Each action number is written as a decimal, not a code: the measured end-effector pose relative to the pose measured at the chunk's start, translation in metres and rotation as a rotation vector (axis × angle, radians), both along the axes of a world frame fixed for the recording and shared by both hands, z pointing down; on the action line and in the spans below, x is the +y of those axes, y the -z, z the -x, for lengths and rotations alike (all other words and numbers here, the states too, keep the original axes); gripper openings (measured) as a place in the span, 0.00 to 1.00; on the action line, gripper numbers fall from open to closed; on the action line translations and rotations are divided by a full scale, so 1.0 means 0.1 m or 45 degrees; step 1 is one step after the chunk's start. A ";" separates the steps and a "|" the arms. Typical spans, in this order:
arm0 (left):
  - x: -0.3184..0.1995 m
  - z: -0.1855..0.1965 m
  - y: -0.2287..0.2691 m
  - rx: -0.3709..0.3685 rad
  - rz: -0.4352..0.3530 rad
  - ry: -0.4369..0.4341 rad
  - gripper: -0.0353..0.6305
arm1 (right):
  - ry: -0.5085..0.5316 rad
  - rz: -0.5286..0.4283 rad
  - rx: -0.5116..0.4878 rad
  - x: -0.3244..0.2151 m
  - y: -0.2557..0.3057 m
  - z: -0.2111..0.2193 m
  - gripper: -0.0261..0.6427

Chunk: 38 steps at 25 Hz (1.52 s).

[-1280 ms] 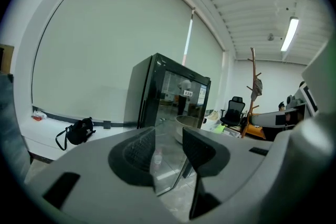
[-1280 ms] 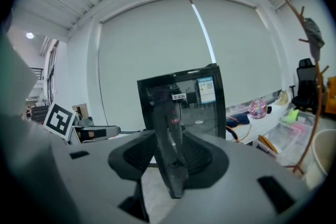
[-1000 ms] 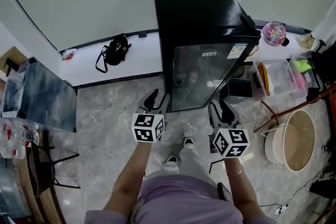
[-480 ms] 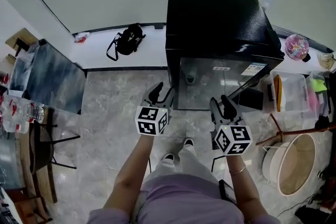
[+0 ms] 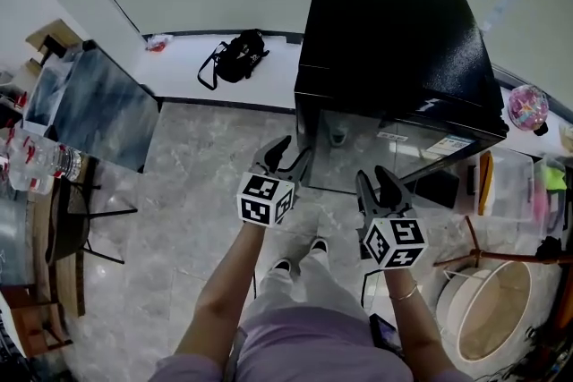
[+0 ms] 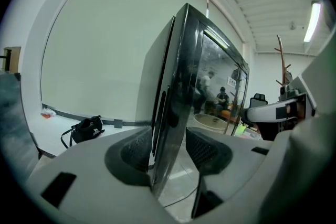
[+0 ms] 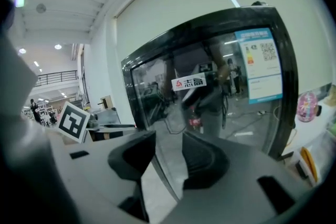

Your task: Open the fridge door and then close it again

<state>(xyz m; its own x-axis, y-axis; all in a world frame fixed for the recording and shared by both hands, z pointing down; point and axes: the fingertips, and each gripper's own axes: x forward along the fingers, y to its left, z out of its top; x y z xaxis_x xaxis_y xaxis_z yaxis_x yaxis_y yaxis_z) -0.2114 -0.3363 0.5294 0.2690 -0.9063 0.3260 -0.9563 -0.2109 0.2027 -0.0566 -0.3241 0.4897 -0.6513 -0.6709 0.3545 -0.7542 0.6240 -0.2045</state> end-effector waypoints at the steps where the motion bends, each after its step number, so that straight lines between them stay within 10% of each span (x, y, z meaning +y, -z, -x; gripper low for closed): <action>1: -0.02 0.00 0.00 0.001 -0.002 -0.006 0.34 | 0.009 0.004 0.001 -0.01 -0.02 0.02 0.27; 38: -0.14 -0.08 0.01 -0.013 -0.019 -0.117 0.32 | 0.053 0.012 0.019 -0.01 -0.02 0.03 0.26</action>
